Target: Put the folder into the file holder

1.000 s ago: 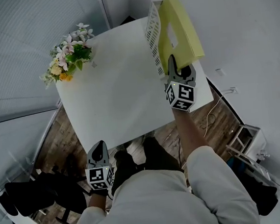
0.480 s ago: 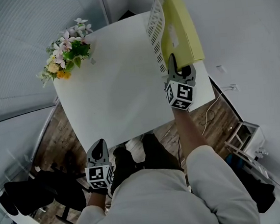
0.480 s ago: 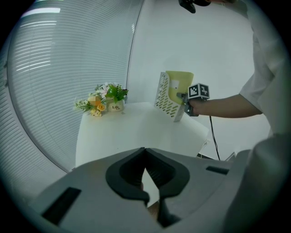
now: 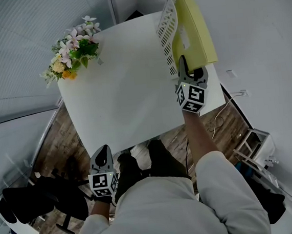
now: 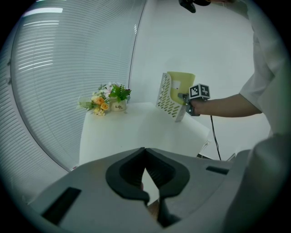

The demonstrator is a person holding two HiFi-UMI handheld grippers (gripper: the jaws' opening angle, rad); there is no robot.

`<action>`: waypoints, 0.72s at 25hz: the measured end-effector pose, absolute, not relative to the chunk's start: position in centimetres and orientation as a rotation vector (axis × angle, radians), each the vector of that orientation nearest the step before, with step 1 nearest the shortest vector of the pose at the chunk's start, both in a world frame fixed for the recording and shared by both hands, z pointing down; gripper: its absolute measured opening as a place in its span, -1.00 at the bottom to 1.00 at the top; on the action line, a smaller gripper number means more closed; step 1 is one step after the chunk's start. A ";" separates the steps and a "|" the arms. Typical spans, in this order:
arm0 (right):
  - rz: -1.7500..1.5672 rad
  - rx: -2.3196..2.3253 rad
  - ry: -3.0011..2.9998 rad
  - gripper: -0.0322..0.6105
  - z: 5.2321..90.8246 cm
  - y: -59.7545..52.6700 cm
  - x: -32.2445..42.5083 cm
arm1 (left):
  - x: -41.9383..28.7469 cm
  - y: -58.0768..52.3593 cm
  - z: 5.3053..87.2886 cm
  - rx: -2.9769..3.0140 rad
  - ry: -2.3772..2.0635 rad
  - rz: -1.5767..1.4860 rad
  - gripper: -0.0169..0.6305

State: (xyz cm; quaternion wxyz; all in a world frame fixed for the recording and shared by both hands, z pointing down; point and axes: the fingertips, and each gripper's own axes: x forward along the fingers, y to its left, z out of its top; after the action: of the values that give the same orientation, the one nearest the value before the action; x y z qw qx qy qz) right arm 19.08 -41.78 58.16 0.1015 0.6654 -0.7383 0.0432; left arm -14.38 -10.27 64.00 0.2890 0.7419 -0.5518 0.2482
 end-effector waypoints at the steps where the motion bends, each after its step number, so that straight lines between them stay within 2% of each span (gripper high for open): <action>1: 0.125 1.955 -2.183 -0.21 58.1 -41.8 19.0 | -14.4 -10.2 64.0 1.981 -1.474 0.661 -0.92; 5: 0.121 1.950 -2.211 0.11 56.9 -41.7 19.3 | -14.4 -10.2 63.4 1.999 -1.480 0.643 -0.92; 11: 0.083 1.974 -2.260 0.20 52.5 -39.9 20.2 | -13.8 -11.0 61.6 2.071 -1.482 0.603 -0.92; 18: 0.024 2.034 -2.310 0.19 45.7 -35.3 21.3 | -12.7 -12.6 57.8 2.208 -1.476 0.543 -0.92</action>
State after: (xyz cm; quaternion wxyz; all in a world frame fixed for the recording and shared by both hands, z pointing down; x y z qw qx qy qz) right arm 21.33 -35.30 45.72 0.0319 0.6606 -0.7500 0.0077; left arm -12.67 -12.61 57.80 0.2137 0.7957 -0.5319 0.1958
